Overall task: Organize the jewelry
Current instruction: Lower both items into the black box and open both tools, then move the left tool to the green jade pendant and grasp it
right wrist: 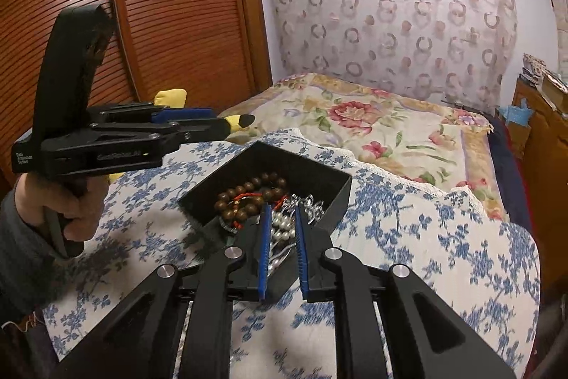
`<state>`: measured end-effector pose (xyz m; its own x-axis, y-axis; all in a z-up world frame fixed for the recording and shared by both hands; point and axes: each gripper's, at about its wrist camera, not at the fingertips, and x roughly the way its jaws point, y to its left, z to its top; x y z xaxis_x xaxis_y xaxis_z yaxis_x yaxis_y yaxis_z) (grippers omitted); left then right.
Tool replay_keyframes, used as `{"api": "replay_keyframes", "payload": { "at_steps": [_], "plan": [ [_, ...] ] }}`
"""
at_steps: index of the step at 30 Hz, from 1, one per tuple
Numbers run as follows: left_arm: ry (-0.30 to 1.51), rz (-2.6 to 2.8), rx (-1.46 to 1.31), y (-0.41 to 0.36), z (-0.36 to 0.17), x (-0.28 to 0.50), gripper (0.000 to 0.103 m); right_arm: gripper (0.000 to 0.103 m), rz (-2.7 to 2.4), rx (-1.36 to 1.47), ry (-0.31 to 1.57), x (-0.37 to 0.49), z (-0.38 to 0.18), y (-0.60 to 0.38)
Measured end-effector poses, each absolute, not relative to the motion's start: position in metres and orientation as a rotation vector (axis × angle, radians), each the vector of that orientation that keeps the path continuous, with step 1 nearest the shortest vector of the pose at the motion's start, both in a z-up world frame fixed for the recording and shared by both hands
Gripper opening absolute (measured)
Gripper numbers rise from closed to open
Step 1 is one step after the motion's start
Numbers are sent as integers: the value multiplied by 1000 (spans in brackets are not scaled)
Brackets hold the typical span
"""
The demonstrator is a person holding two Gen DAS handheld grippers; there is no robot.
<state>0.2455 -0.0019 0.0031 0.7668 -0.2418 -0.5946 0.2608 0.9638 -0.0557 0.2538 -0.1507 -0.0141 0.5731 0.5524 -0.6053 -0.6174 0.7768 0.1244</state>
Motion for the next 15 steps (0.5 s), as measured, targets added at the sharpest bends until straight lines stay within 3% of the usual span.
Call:
{"api": "replay_keyframes", "payload": {
  "at_steps": [5, 7, 15],
  "plan": [
    [641, -254, 39, 1, -4, 209, 46, 15, 680, -96, 677, 231, -17, -155],
    [644, -253, 41, 1, -8, 195, 61, 15, 673, -94, 685, 222, -21, -158],
    [648, -253, 44, 3, -24, 146, 80, 15, 642, -93, 706, 185, -31, -163]
  ]
}}
